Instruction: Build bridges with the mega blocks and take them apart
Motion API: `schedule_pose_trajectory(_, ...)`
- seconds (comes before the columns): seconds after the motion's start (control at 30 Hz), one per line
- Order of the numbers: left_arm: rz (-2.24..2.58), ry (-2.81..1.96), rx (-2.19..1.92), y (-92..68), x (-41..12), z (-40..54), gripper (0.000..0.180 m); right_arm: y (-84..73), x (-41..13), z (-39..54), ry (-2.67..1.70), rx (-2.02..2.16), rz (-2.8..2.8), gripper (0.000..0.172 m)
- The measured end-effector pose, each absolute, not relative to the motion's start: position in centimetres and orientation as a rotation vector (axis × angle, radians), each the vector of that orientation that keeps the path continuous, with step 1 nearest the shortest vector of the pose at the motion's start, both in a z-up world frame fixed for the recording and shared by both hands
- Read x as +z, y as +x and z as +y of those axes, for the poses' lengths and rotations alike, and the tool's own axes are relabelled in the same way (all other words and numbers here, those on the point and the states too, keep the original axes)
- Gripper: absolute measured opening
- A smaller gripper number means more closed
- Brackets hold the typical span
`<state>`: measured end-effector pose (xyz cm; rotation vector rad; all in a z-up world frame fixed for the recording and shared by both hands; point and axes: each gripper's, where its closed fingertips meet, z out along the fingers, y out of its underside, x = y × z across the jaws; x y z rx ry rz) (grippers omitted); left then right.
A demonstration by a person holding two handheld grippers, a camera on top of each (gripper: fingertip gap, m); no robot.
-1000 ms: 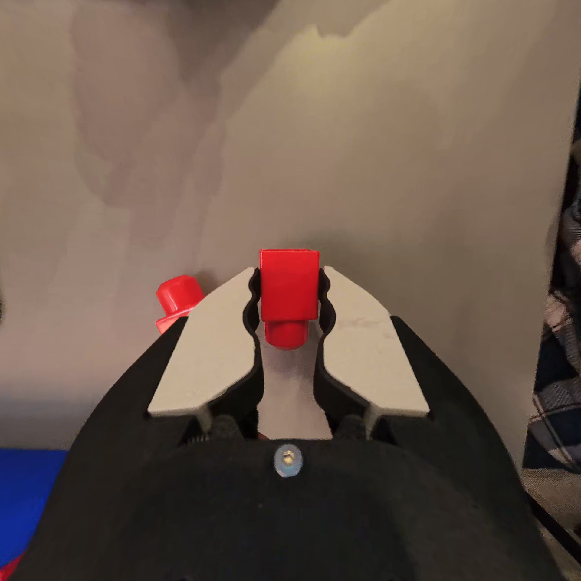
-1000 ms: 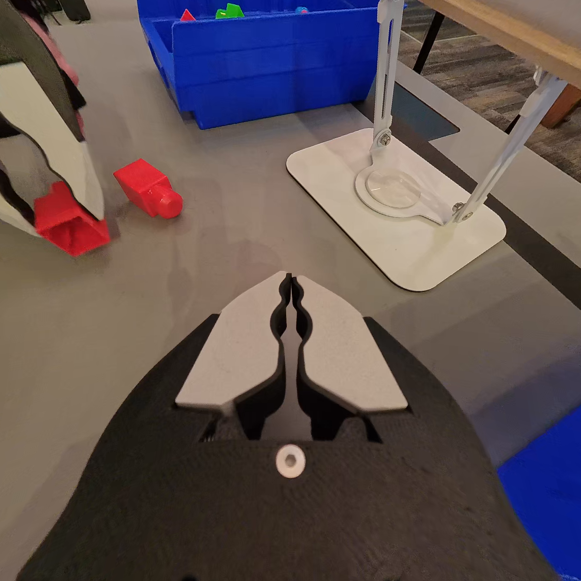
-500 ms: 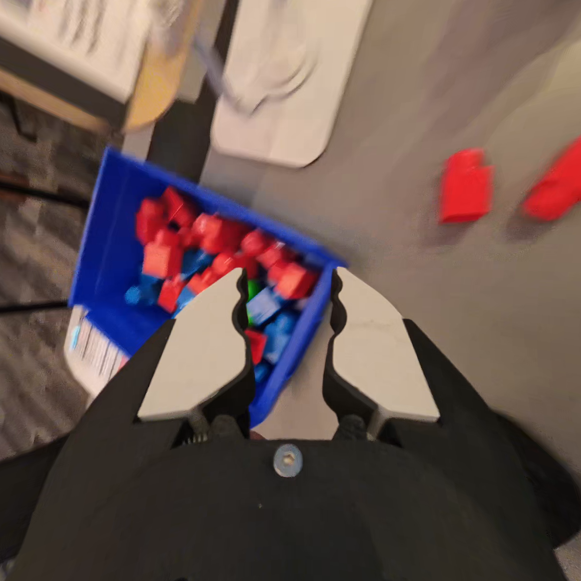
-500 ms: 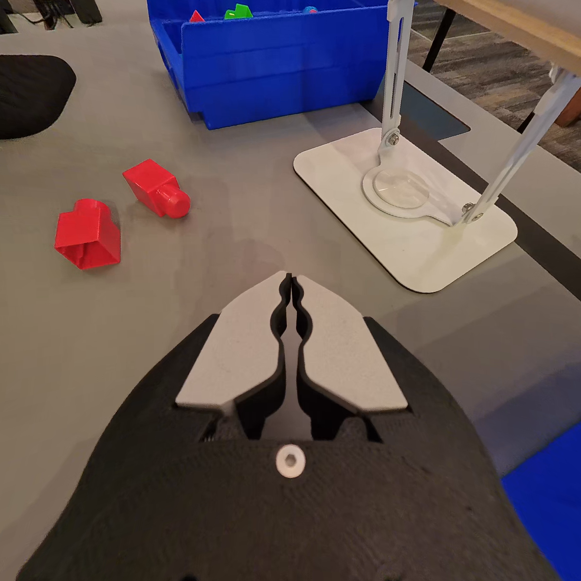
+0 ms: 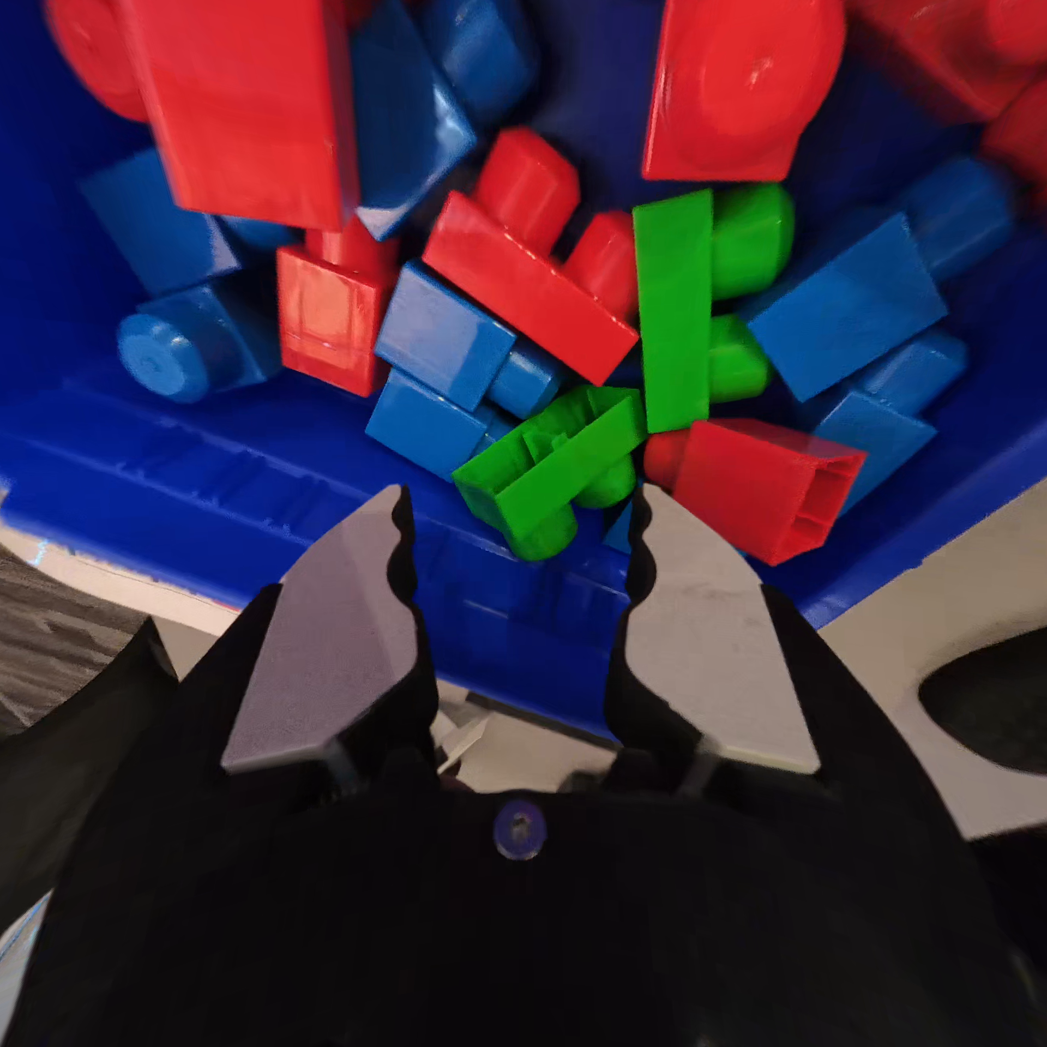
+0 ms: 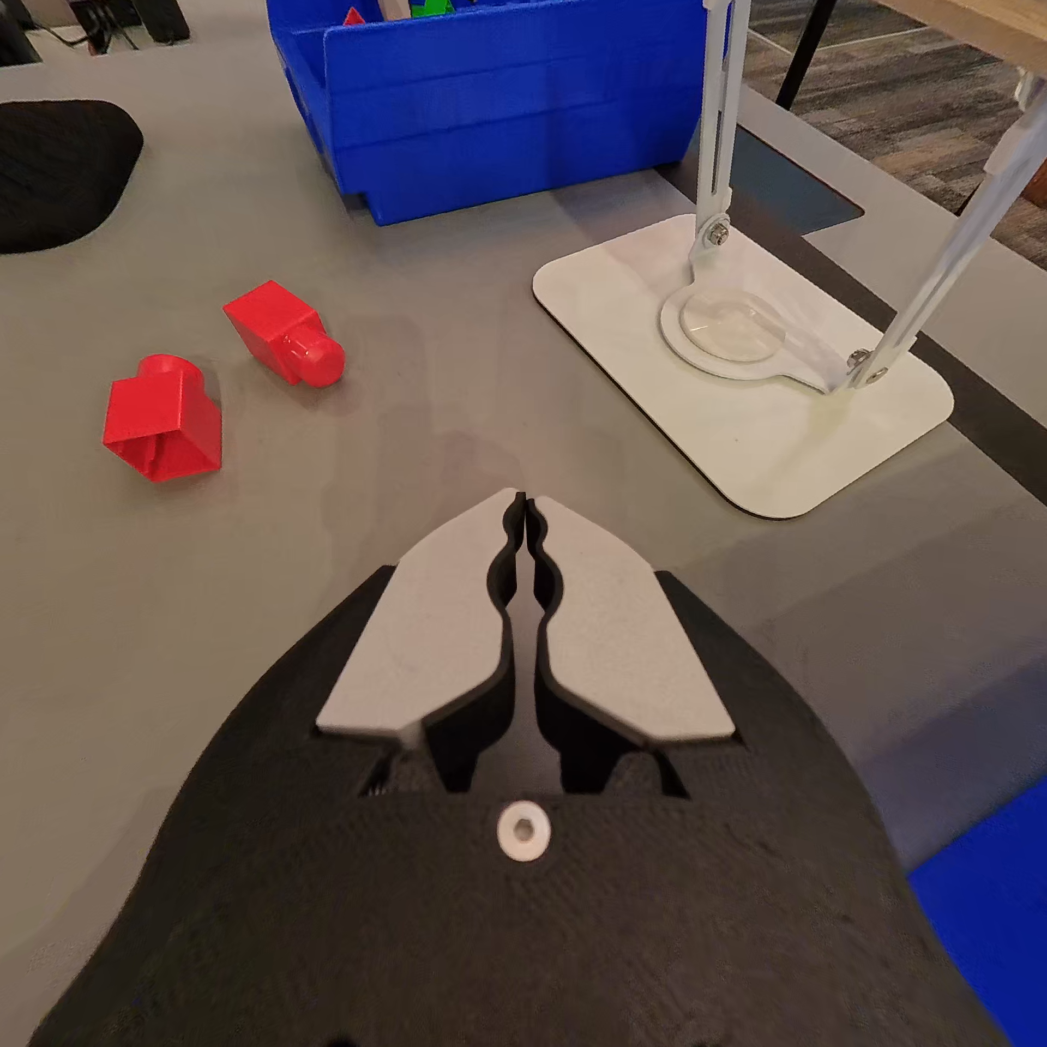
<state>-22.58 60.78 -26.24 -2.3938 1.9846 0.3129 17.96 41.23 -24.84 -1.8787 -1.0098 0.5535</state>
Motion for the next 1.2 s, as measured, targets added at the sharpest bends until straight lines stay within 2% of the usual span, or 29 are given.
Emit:
schedule_pose_trajectory(0.1,2.054,-2.436,0.377,-22.8,-26.6,61.0,0.073,18.0,-24.7,41.2,-1.877,0.564,-1.009,0.0)
schedule_pose_trajectory(0.17,2.094,-2.456,0.346,-22.1,-26.8,60.7,0.061,17.9,-24.6,41.1,-1.871,0.567,-1.011,0.0)
schedule_pose_trajectory(0.37,2.249,-2.407,0.515,-22.9,-28.4,60.3,0.059,17.9,-24.4,41.0,-1.863,0.57,-1.013,0.0)
schedule_pose_trajectory(0.43,2.267,-2.389,0.51,-22.9,-28.3,60.1,0.04,17.8,-24.4,40.9,-1.861,0.569,-1.017,0.0)
schedule_pose_trajectory(0.63,2.23,-2.316,0.605,-23.1,-27.4,60.5,0.04,17.7,-24.3,40.9,-1.855,0.564,-1.022,0.0)
schedule_pose_trajectory(0.8,2.043,-2.257,0.614,-22.2,-23.2,60.6,0.039,17.8,-24.1,40.9,-1.85,0.564,-1.018,0.0)
schedule_pose_trajectory(0.93,1.822,-2.211,0.389,-18.7,-18.6,57.2,0.038,17.6,-23.8,40.8,-1.837,0.564,-1.018,0.0)
schedule_pose_trajectory(1.03,1.646,-2.153,0.039,-13.0,-15.9,52.0,0.038,17.6,-23.8,40.8,-1.837,0.559,-1.019,0.001)
schedule_pose_trajectory(1.2,1.677,-2.006,-0.431,-1.2,-16.5,41.4,0.038,17.7,-23.4,40.8,-1.824,0.544,-1.008,0.001)
